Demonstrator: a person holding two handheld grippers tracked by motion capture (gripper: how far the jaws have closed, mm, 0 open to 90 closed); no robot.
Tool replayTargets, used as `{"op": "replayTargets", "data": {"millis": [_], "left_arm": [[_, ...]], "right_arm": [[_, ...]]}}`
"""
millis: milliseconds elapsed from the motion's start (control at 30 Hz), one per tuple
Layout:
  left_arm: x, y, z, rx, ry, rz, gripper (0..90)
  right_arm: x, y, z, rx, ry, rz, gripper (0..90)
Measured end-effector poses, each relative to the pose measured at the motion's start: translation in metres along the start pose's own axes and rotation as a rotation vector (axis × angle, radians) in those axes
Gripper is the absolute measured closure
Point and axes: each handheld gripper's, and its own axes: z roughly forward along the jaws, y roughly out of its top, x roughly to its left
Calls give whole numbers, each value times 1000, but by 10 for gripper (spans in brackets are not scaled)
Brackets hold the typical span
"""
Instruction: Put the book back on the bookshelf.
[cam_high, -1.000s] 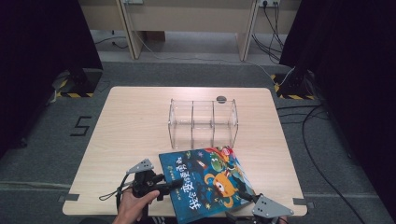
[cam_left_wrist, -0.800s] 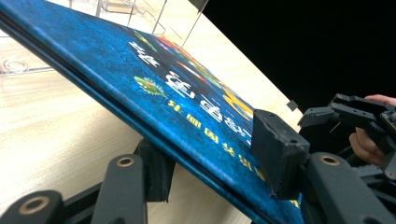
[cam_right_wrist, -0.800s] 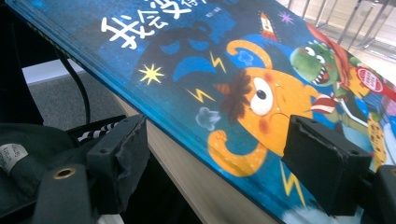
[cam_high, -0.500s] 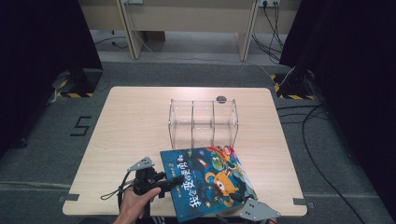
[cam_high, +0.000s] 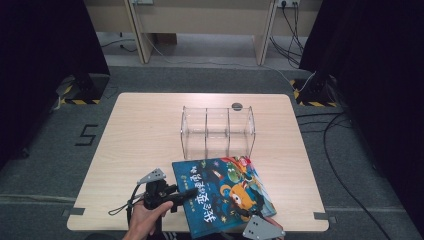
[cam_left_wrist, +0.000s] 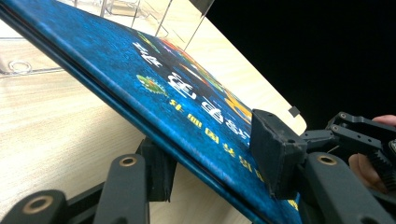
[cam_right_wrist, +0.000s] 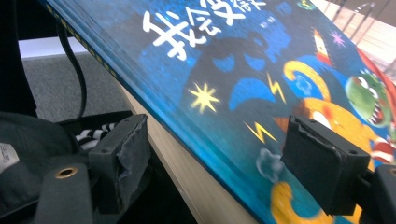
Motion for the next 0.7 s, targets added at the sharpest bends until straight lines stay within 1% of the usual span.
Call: {"op": "replayTargets", "data": {"millis": [67,133,200,233,267,300,333,367,433,467,600,700], "left_arm": [[-1,0,0,-3,2,-3,519],[-1,-1,0,-4,2,-5,520],[0,-1,0,-1,3,-5,520],[0,-1,0,-1,3,-5,520],[0,-1,0,-1,3,-5,521],[0,-1,0,-1,3,-7,521],[0,-1,0,-1,3,-7,520],[0,-2,0,-2,2,-9,521],[-1,-2,0,-5,3,-12,521],[-1,-2,0,-4,3,-11,521],[-1,-2,1,-4,2,-14,521],[-1,-3,1,-4,2,-13,521]], "right_arm": [[3,2,4,2,-9,-23,227],[6,3,6,2,-16,-30,226],[11,7,11,-21,-24,-45,225],[13,8,13,-23,-34,-55,225],[13,8,13,-23,-34,-55,225],[16,10,17,-28,-48,-74,218],[16,10,17,-28,-48,-74,218],[18,12,21,-37,-60,-75,209],[20,13,24,-42,-69,-78,201],[21,14,25,-41,-79,-88,199],[23,14,29,-45,-96,-94,190],[26,15,33,-44,-133,-106,191]]}}
